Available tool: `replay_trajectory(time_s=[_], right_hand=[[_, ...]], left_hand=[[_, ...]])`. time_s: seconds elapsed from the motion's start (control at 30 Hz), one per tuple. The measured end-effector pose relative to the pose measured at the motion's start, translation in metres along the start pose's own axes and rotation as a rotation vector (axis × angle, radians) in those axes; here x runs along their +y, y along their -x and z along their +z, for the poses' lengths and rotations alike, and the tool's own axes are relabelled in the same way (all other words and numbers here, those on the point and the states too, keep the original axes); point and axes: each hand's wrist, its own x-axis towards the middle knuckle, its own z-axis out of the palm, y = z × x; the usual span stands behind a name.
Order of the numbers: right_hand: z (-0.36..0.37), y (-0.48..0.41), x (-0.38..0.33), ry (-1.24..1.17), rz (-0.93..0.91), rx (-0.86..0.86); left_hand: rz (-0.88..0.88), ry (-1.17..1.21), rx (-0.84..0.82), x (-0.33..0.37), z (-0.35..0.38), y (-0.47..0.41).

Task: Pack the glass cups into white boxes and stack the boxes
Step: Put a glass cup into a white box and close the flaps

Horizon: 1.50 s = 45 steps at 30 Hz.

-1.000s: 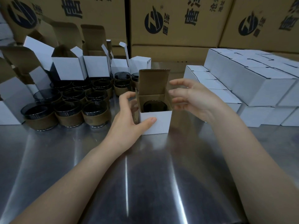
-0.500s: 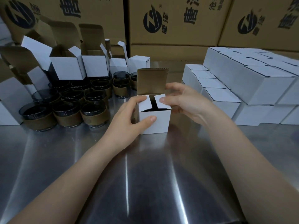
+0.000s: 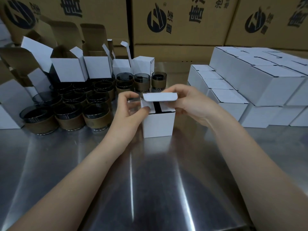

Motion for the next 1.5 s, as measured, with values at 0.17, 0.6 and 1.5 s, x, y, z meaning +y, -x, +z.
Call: replay_trajectory(time_s=[0.17, 0.6, 1.5], right_hand=[[-0.003, 0.000, -0.002, 0.064, 0.011, -0.015], [-0.011, 0.007, -0.010, 0.017, 0.130, -0.160], [-0.018, 0.012, -0.010, 0.388, -0.043, -0.229]], left_hand=[[0.090, -0.059, -0.077, 0.007, 0.003, 0.004], [-0.038, -0.070, -0.062, 0.006, 0.002, 0.001], [0.079, -0.083, -0.178, 0.004, -0.005, 0.006]])
